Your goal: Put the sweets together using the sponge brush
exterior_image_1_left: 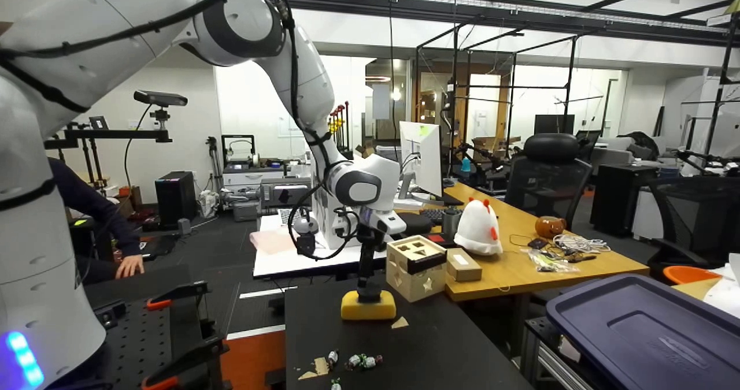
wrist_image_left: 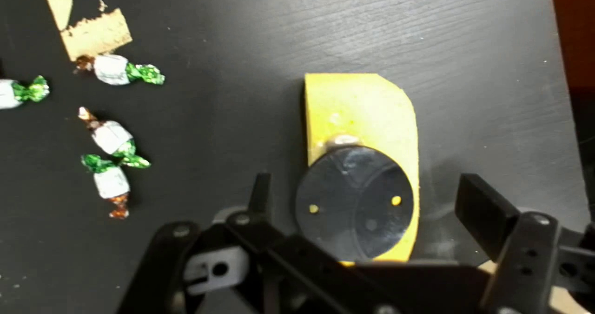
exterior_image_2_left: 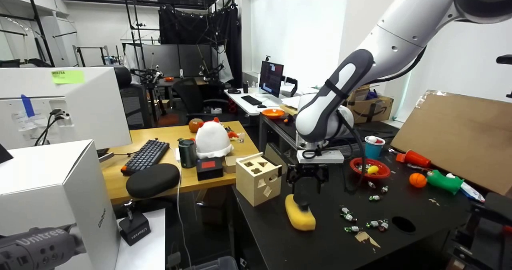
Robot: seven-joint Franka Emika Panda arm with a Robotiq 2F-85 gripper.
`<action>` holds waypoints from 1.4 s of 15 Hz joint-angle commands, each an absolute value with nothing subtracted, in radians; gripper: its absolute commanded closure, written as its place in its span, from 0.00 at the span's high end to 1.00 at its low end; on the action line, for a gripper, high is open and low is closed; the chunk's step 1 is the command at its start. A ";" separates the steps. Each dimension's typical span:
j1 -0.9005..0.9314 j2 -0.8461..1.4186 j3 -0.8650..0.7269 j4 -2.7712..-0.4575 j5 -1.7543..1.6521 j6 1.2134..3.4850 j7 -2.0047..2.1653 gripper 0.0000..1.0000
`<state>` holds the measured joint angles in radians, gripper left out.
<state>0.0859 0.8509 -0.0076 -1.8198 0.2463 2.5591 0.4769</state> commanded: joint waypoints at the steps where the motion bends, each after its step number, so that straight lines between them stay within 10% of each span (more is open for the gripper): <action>1: 0.087 0.699 -0.009 -2.026 0.292 2.657 0.471 1.00; 21: 0.077 0.856 0.001 -1.751 0.267 2.482 0.430 1.00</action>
